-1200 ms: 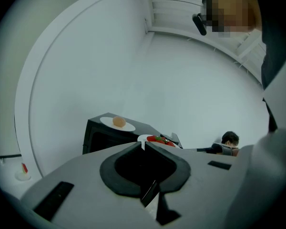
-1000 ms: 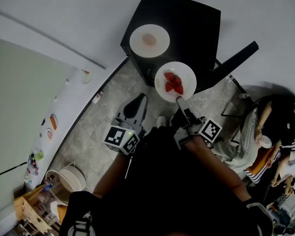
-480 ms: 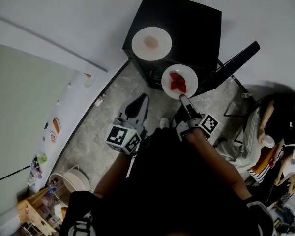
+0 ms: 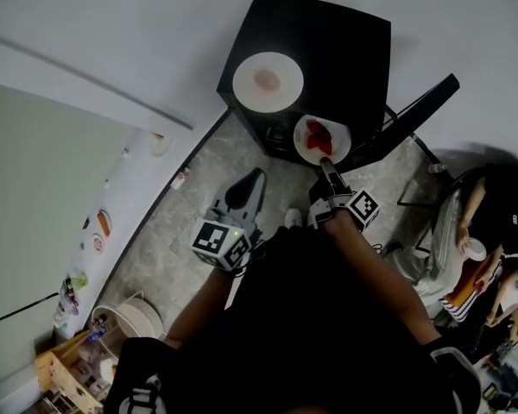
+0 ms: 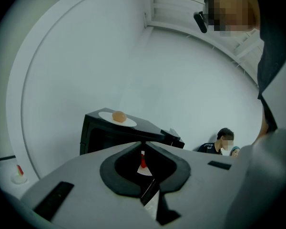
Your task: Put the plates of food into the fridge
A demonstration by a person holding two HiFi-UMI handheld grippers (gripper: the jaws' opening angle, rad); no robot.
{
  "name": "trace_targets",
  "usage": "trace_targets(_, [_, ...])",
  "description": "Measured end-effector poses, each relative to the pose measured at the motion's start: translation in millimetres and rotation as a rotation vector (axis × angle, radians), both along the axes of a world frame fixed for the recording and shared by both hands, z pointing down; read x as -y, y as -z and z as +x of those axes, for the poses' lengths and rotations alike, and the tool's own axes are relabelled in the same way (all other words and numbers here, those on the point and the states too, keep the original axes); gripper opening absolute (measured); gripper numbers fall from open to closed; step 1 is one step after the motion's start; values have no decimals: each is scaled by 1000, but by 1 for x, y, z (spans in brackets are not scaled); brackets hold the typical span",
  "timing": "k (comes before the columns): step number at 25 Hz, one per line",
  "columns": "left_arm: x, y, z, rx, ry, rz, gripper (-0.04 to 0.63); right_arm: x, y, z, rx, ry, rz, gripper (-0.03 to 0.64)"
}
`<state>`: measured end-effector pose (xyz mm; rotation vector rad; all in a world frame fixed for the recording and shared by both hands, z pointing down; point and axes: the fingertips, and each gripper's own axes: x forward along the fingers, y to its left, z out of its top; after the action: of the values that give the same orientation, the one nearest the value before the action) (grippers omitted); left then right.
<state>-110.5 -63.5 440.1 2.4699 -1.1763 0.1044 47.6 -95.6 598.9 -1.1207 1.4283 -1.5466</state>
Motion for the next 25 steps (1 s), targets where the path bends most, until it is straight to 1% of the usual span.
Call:
trace_targets(8, [4,-7,0,9,4,-17,25,22,-24,10,17,-54,-51,43])
trace_targets(14, [5,-11,1,27,-2,-27,25,39,-29,13,54,-130,-65,41])
trace_targets(18, [4,-12,1,23,0,-39,25,52,-30,13,68,-171,-68,41])
trace_targets(25, [5,-21,6,24,-5,-59,25,63,-41,19,63,-217,-84,41])
